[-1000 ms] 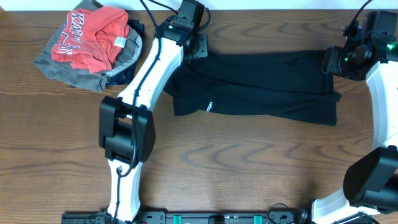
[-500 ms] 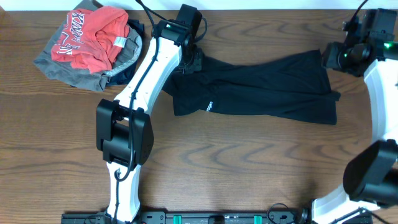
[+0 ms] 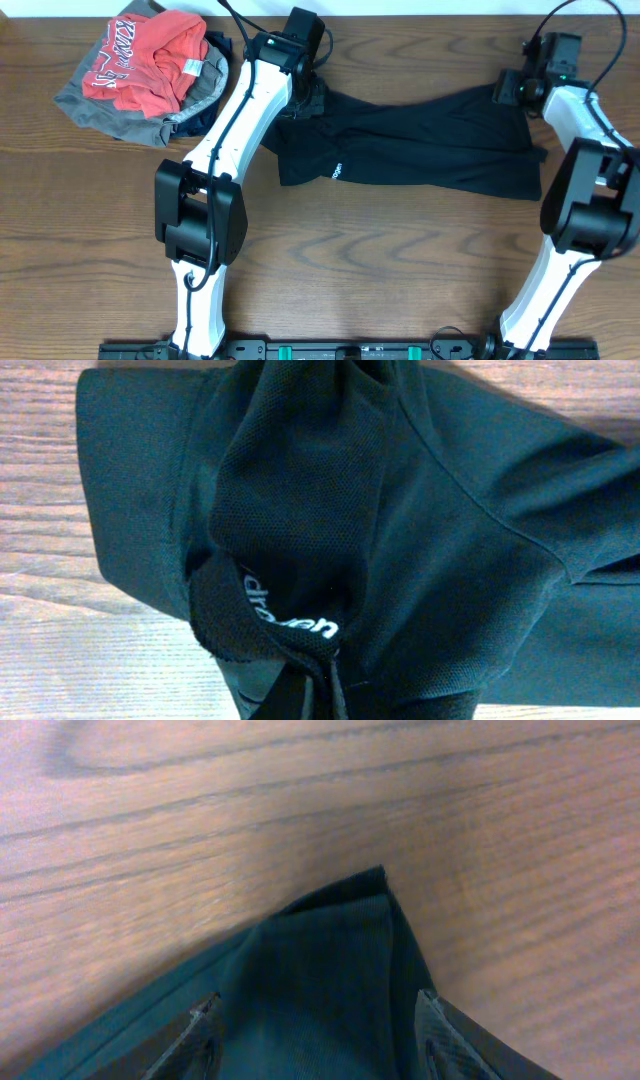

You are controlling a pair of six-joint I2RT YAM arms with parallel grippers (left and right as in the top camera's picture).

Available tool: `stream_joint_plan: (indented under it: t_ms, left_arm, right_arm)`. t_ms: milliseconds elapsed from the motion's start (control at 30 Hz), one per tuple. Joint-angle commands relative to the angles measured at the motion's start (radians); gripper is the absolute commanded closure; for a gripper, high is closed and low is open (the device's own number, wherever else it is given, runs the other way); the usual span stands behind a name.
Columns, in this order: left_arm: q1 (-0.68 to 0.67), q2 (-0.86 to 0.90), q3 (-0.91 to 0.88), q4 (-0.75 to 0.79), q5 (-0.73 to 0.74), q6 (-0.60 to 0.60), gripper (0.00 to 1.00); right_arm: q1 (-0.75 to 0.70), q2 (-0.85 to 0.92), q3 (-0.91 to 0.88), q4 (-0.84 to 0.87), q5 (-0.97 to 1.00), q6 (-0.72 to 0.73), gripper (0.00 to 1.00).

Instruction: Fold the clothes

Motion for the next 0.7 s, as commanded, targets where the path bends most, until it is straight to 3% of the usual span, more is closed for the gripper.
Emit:
stream_joint_plan:
  t_ms: [0,500,667]
  left_arm:
    - [-0.002,-0.022,0.014,-0.007,-0.012,0.010,0.94]
    - [-0.002,-0.022,0.014,-0.006,-0.012,0.010,0.94]
    - [-0.002,-0.022,0.014,-0.006,-0.012,0.010,0.94]
  right_arm:
    - [0.010,0.037,0.018,0.040,0.035,0.010,0.41]
    - [0.018,0.164,0.018,0.224,0.063,0.010,0.52]
    - [0.032,0.164,0.018,0.232,0.061,0.010,0.67]
